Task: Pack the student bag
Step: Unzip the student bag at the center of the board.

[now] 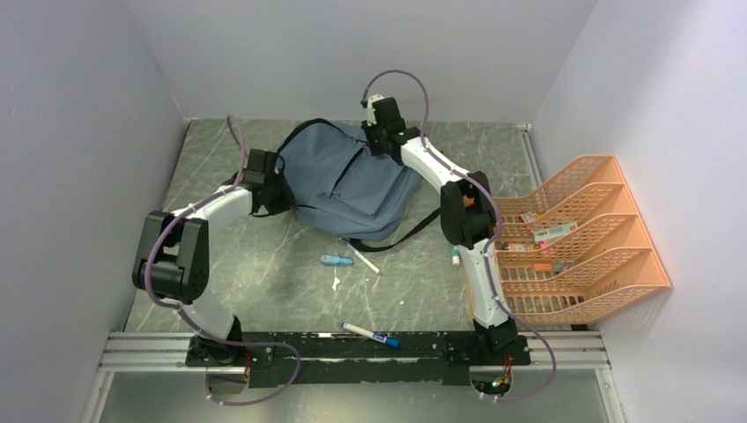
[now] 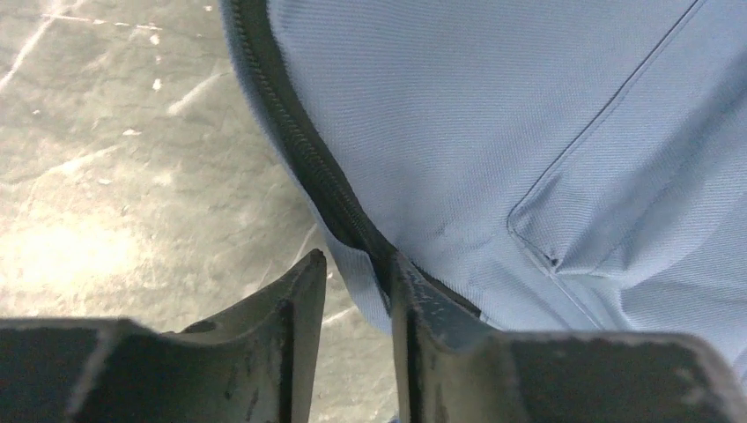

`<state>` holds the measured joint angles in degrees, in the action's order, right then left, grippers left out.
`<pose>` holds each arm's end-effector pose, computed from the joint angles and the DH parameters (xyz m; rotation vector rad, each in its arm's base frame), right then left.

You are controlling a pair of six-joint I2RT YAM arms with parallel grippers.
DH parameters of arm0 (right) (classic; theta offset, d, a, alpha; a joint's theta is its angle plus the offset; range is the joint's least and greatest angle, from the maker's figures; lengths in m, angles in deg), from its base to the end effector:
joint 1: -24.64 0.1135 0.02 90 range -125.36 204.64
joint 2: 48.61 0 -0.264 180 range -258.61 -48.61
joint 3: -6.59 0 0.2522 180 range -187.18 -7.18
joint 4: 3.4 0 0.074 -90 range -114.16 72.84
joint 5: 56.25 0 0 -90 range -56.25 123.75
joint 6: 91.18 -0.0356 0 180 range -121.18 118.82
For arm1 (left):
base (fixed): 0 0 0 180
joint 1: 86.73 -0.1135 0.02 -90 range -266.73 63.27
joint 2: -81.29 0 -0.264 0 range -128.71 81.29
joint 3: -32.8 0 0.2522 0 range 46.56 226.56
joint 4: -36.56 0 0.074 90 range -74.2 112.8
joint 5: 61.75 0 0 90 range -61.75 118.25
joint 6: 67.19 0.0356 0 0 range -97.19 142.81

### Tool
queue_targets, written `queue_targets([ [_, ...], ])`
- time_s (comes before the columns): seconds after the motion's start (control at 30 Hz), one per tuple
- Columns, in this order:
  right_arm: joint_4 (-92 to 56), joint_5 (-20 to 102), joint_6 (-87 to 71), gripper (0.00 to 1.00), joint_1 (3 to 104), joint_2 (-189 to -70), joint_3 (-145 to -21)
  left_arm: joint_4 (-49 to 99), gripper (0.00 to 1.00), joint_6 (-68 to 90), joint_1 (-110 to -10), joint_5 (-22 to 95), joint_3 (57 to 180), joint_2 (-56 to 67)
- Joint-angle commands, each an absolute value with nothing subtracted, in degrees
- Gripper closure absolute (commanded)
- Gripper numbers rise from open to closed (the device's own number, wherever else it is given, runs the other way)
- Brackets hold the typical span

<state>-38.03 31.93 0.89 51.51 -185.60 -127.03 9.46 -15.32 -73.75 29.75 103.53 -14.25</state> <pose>0.4922 0.2481 0.2113 -0.5432 2.1743 0.1999 0.3331 -0.0777 0.1842 -0.5381 2.4647 -0.4055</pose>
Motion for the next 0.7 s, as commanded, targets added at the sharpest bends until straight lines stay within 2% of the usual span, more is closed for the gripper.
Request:
queue_targets([
  [0.0,-33.14,29.8,-3.61,0.72,49.05,-175.19,-119.85,5.43,0.57,-12.28,-74.69,28.39,105.48,-10.22],
  [0.13,-26.83,30.12,-8.86,0.66,49.08,-165.03,-108.31,3.99,0.47,-10.89,-74.6,28.34,107.27,-7.88],
  [0.33,-19.62,31.03,-17.18,0.58,49.12,-151.76,-90.48,2.61,0.39,-9.89,-73.01,28.36,108.42,-4.05],
  [0.67,-23.19,36.87,-20.89,0.54,49.6,-134.86,-71.8,-1.17,0.35,-8.86,-66.7,29.56,116.8,-3.81],
])
